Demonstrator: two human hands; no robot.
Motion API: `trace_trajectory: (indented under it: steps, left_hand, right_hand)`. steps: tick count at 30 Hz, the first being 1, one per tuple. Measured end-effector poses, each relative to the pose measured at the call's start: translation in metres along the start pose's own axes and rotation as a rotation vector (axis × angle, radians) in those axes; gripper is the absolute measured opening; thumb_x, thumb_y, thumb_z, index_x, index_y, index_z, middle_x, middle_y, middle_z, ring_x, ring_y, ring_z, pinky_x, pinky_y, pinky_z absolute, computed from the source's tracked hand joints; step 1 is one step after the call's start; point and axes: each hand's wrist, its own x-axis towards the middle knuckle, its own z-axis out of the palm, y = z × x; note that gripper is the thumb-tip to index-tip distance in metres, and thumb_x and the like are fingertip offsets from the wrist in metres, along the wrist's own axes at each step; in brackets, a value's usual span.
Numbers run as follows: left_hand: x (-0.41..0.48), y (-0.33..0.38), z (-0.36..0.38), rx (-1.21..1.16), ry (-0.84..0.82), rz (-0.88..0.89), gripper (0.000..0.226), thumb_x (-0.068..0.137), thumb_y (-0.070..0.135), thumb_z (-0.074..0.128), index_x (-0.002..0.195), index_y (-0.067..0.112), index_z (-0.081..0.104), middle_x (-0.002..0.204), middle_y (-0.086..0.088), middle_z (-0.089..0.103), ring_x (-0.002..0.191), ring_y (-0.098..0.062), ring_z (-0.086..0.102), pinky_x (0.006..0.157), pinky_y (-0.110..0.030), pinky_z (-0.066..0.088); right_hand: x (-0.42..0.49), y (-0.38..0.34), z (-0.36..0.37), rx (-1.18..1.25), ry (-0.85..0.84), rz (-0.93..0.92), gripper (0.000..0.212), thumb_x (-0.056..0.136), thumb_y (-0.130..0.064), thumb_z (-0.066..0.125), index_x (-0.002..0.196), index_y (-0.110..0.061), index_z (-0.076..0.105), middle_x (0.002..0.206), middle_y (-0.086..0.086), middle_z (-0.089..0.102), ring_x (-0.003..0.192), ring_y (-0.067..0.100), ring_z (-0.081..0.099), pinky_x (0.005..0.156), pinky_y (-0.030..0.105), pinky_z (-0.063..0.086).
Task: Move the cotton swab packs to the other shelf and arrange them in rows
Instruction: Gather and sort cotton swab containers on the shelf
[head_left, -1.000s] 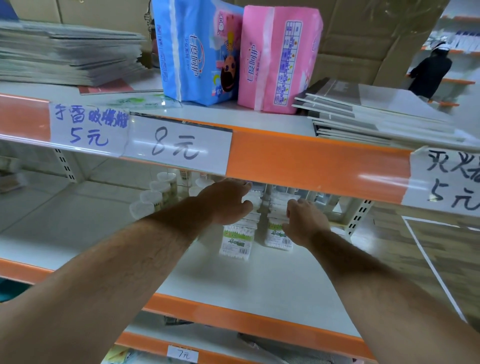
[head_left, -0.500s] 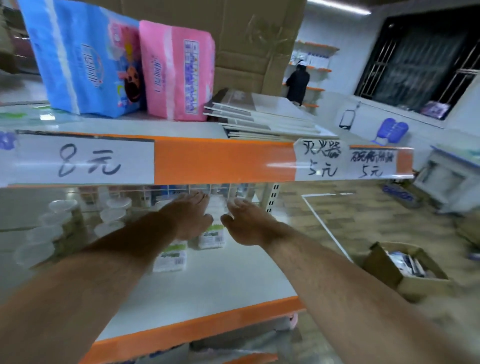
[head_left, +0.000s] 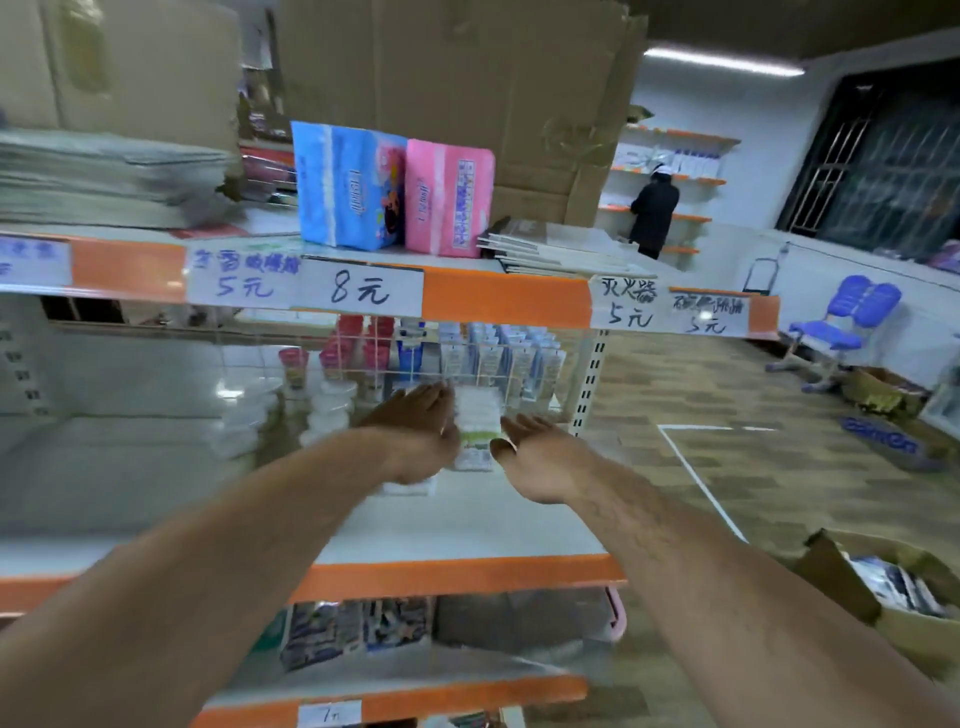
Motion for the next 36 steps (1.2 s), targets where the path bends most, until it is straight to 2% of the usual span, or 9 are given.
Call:
trace_trajectory:
  steps: [2, 6, 9, 12, 16, 21, 25, 30, 36]
  left_hand:
    - [-0.034, -0.009, -0.002, 0.009, -0.007, -0.057, 0.065, 0.104, 0.044, 0.021, 0.158, 0.016, -0.001, 0.166, 0.000, -0.006, 0.152, -0.016, 0.001, 0.120, -0.032, 0.004]
    - [-0.103, -0.048, 0.002, 0.052, -0.012, -0.146, 0.062, 0.102, 0.041, 0.022, 0.157, 0.012, 0.014, 0.165, -0.008, 0.011, 0.150, -0.023, 0.012, 0.122, -0.040, 0.013]
    - [-0.154, -0.085, -0.001, 0.077, 0.012, -0.225, 0.067, 0.101, 0.038, 0.024, 0.157, 0.008, 0.003, 0.165, -0.010, 0.006, 0.152, -0.023, 0.005, 0.122, -0.039, 0.008]
    - [-0.203, -0.127, -0.006, 0.071, 0.031, -0.346, 0.067, 0.102, 0.039, 0.025, 0.157, 0.009, 0.003, 0.166, -0.007, 0.001, 0.152, -0.019, 0.001, 0.123, -0.038, 0.005]
    - [-0.274, -0.182, -0.013, 0.070, 0.063, -0.477, 0.067, 0.102, 0.039, 0.026, 0.157, 0.009, 0.003, 0.165, -0.008, 0.000, 0.152, -0.019, 0.000, 0.123, -0.038, 0.004]
    - [-0.374, -0.270, -0.021, 0.063, 0.080, -0.626, 0.066, 0.103, 0.040, 0.023, 0.158, 0.009, 0.001, 0.165, -0.008, -0.002, 0.152, -0.020, -0.002, 0.123, -0.038, 0.004]
    - [-0.455, -0.349, -0.025, 0.111, 0.092, -0.737, 0.068, 0.102, 0.040, 0.026, 0.157, 0.007, 0.005, 0.165, -0.011, 0.002, 0.152, -0.022, 0.003, 0.123, -0.038, 0.005]
    - [-0.550, -0.440, -0.027, 0.075, 0.069, -0.887, 0.071, 0.099, 0.044, 0.021, 0.157, 0.008, 0.001, 0.165, -0.010, -0.002, 0.152, -0.021, -0.002, 0.123, -0.039, 0.004]
    - [-0.617, -0.506, -0.031, 0.034, 0.091, -0.995, 0.071, 0.099, 0.045, 0.018, 0.157, 0.009, 0.000, 0.165, -0.009, -0.004, 0.152, -0.021, -0.003, 0.123, -0.040, 0.003]
  right_hand:
    - [-0.012, -0.023, 0.000, 0.007, 0.003, -0.066, 0.051, 0.109, -0.030, 0.014, 0.156, -0.011, 0.010, 0.163, 0.012, 0.004, 0.149, 0.029, 0.007, 0.119, 0.037, 0.011]
    - [-0.018, -0.086, 0.008, 0.051, 0.005, -0.180, 0.056, 0.107, -0.042, 0.017, 0.156, -0.016, 0.018, 0.163, 0.008, 0.012, 0.149, 0.028, 0.013, 0.118, 0.042, 0.021]
    - [-0.024, -0.145, 0.011, 0.071, 0.019, -0.283, 0.056, 0.106, -0.044, 0.019, 0.155, -0.018, 0.020, 0.161, 0.008, 0.021, 0.146, 0.027, 0.022, 0.116, 0.040, 0.024]
    - [-0.031, -0.208, 0.009, 0.030, 0.044, -0.413, 0.057, 0.106, -0.043, 0.017, 0.156, -0.017, 0.014, 0.163, 0.007, 0.015, 0.149, 0.026, 0.015, 0.118, 0.038, 0.016]
    - [-0.039, -0.295, 0.006, -0.026, 0.044, -0.568, 0.054, 0.107, -0.037, 0.018, 0.155, -0.012, 0.018, 0.163, 0.008, 0.014, 0.149, 0.024, 0.014, 0.118, 0.032, 0.011]
    - [-0.036, -0.428, 0.016, -0.108, 0.074, -0.728, 0.049, 0.106, -0.036, 0.022, 0.148, -0.013, 0.033, 0.158, 0.012, 0.025, 0.145, 0.030, 0.024, 0.117, 0.038, 0.020]
    - [-0.034, -0.551, 0.028, -0.064, 0.115, -0.829, 0.050, 0.104, -0.042, 0.027, 0.142, -0.011, 0.039, 0.145, 0.014, 0.042, 0.135, 0.032, 0.037, 0.111, 0.039, 0.029]
    - [-0.053, -0.683, 0.037, -0.036, 0.059, -0.953, 0.052, 0.104, -0.044, 0.026, 0.145, -0.014, 0.038, 0.150, 0.012, 0.039, 0.139, 0.028, 0.034, 0.111, 0.037, 0.028]
    - [-0.047, -0.790, 0.043, -0.107, 0.033, -1.071, 0.055, 0.105, -0.042, 0.022, 0.148, -0.010, 0.030, 0.151, 0.014, 0.035, 0.141, 0.031, 0.029, 0.115, 0.041, 0.024]
